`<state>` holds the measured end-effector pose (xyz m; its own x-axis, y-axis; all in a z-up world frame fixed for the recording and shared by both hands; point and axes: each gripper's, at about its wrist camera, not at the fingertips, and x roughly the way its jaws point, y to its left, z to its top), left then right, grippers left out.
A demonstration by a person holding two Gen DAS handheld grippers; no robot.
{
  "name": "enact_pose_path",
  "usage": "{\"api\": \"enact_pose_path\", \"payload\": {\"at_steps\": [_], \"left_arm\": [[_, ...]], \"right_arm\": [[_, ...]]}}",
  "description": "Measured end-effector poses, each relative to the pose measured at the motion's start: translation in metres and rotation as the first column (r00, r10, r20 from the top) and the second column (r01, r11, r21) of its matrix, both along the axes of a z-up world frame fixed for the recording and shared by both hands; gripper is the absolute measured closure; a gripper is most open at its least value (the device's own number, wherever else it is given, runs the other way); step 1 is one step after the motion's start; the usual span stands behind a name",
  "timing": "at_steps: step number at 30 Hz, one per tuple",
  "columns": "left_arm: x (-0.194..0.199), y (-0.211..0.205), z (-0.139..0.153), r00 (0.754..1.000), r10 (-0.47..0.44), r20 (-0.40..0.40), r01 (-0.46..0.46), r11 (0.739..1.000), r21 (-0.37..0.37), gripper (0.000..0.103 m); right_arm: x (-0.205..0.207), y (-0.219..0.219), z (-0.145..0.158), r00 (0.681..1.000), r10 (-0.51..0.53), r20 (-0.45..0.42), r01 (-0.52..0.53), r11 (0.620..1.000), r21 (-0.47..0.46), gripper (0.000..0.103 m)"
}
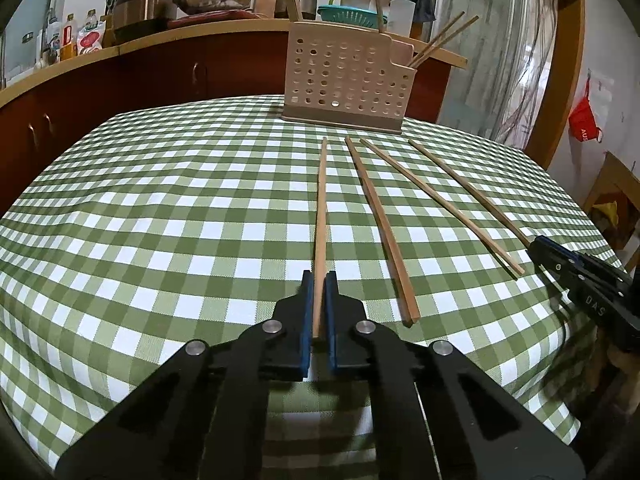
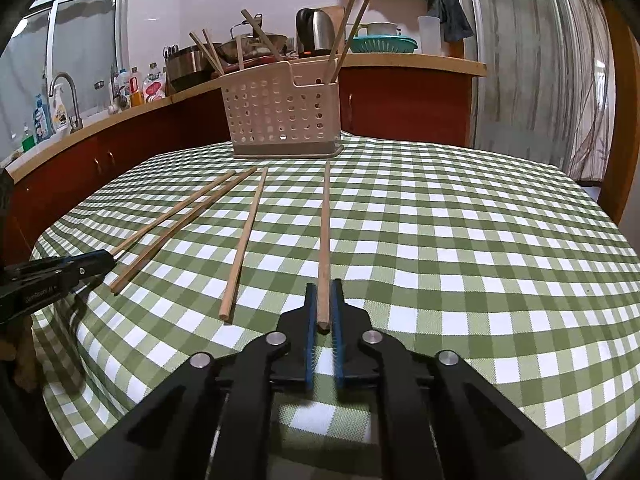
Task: Organize utensils
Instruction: 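Lift both held chopsticks upright and carry them over the beige caddy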
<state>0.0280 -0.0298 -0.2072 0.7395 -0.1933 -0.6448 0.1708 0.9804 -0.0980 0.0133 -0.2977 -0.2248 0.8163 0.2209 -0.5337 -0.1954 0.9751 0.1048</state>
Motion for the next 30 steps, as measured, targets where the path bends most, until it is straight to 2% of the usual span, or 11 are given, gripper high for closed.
{"api": "enact_pose_path", "payload": {"at_steps": [5,12,22,30], "left_arm": [[-0.003,0.001,0.005,1.0,0.002,0.019,-0.002,1.0,-0.008,0.097],[-0.008,0.003,0.031,0.994,0.0,0.113,0.0,1.0,0.001,0.097],[-0.012,0.016,0.094,0.958,0.015,0.286,-0.014,1.0,-0.003,0.097],[-0.013,0.033,0.135,0.943,0.025,0.332,-0.01,0.999,-0.048,0.097]], "right_arm": [[-0.007,-0.001,0.01,0.999,-0.008,0.039,0.008,1.0,0.001,0.096],[-0.019,0.0,0.041,0.991,-0.023,0.131,0.022,1.0,0.003,0.096],[-0.029,-0.003,0.089,0.97,-0.054,0.235,0.05,0.998,0.022,0.096],[-0.034,0.003,0.132,0.949,-0.044,0.313,0.045,0.999,0.005,0.096]]}}
